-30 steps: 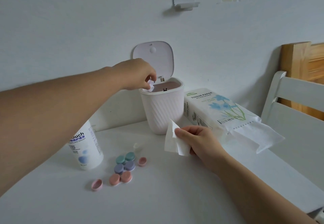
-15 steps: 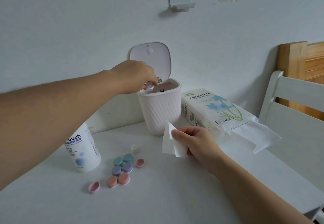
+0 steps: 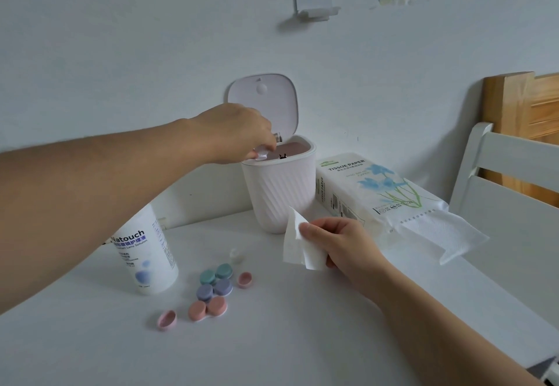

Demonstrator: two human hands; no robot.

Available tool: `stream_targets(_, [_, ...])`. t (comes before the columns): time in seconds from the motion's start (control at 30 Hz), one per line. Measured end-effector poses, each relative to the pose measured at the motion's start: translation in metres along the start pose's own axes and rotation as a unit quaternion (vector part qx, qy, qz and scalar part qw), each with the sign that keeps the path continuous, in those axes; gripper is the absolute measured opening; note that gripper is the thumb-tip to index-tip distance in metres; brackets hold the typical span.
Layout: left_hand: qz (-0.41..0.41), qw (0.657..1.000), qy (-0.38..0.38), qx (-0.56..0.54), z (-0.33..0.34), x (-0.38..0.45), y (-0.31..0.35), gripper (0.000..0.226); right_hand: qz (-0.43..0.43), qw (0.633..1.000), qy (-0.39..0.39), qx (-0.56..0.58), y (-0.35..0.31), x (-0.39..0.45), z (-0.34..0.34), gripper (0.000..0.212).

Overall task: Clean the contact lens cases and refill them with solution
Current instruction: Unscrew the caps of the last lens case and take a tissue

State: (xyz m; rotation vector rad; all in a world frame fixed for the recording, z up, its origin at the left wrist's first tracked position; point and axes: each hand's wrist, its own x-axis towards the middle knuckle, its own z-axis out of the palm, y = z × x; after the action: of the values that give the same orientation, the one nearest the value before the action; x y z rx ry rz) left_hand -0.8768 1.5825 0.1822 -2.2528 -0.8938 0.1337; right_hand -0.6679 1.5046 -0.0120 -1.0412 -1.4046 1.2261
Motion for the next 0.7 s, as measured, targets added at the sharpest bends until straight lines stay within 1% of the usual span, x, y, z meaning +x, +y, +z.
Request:
stream_targets(0.1, [0.011, 1.0, -0.01, 0.02, -0.003, -0.002, 0.003, 0.023, 0.001, 1.0, 0.002, 0.006, -0.001, -0.001, 0.0, 0.03])
stream_targets(0.3, [0.02, 0.999, -0.008, 0.039, -0.011, -0.003, 0.006, 0.023, 0.006, 1.0, 0.003, 0.006, 0.0, -0.001, -0.001, 0.023])
stream_targets(0.43, [0.025, 0.999, -0.017, 0.032, -0.015, -0.005, 0.007, 0.025, 0.009, 1.0, 0.004, 0.004, 0.0, -0.001, -0.001, 0.029])
stream_targets(0.6, [0.036, 0.999, -0.004, 0.029, -0.019, -0.007, 0.007, 0.02, 0.011, 1.0, 0.007, 0.0, 0.0, 0.001, -0.001, 0.032])
stream_targets(0.7, [0.03, 0.999, -0.018, 0.032, -0.019, -0.008, 0.008, 0.02, 0.009, 1.0, 0.01, -0.006, 0.0, 0.0, -0.001, 0.033])
